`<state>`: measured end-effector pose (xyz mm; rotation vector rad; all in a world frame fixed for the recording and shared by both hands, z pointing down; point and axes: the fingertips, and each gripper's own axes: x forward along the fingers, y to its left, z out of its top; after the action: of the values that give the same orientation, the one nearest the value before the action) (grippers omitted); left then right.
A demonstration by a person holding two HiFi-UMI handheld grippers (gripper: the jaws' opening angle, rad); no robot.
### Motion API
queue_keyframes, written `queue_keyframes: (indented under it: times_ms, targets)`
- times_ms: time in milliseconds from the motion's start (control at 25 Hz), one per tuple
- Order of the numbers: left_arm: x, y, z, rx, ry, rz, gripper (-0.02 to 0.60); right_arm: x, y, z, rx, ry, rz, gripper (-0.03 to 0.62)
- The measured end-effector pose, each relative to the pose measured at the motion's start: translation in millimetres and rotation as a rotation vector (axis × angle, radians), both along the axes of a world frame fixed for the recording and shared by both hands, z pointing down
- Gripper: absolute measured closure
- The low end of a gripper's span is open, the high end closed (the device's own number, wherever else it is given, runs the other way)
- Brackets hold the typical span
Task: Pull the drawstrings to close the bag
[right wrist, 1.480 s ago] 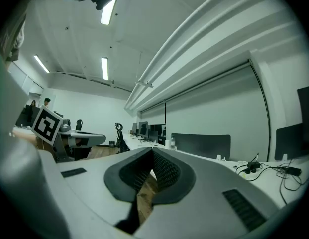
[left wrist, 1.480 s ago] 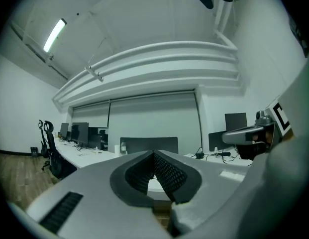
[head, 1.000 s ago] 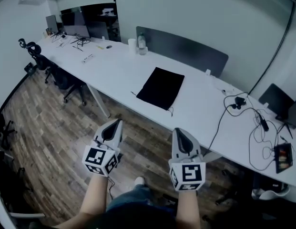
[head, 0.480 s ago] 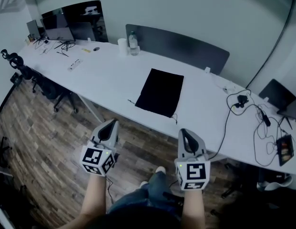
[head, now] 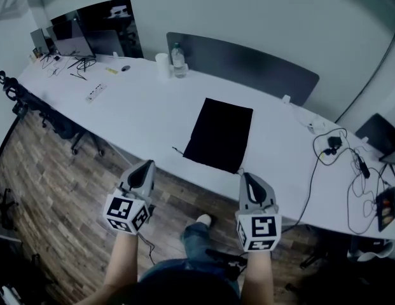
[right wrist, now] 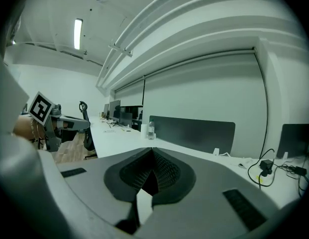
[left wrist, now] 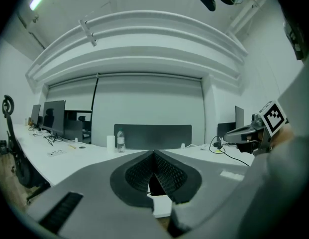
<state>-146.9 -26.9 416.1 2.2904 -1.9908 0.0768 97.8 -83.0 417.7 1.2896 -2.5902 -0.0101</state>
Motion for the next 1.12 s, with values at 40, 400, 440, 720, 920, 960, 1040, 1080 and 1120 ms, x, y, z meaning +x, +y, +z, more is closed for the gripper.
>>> queue_keyframes:
  times_ms: [40,400,440,720,920,960,1040,1080,1120]
  targets:
    - [-2.7,-11.9,2.6,-0.009,-0.005,0.012,0.583,-3.7,-10.6,3.3,-0.006,0.001,0.006,0.600]
    - [-17.8,-120.5,26.4,-0.092,-0.032,0.133,0.583,-0.6,-89.8,19.2,-0.080,0.018,0.132,0.600]
    - [-18.4,-130.5,30.1,-0.101,-0.035,0.147,0.583,2.7,-95.9,23.1,-0.089,0.022,0.139,0.600]
    - [-22.8,-175.5,63.1,-0.199,-0.081,0.223,0.583,21.6,-114.8,57.1,-0.183,0.015,0.177,0.600]
    - [-27.2,-187.8,87.8,-0.301,-0.131,0.331,0.583,33.5,-114.4,82.8,-0.255,0.026,0.213,0.600]
    - [-27.8,-188.9,92.6,-0.325,-0.144,0.355,0.583,36.2,-112.9,88.6,-0.277,0.030,0.226,0.599]
    - [-27.9,-191.4,101.5,-0.362,-0.165,0.404,0.582,39.8,-109.7,98.7,-0.328,0.033,0.255,0.599]
    - [-27.1,-192.3,106.0,-0.378,-0.175,0.431,0.575,40.8,-107.5,103.6,-0.352,0.037,0.263,0.599]
    - [-25.8,-192.5,110.9,-0.394,-0.187,0.460,0.565,41.6,-104.9,108.9,-0.371,0.044,0.264,0.599]
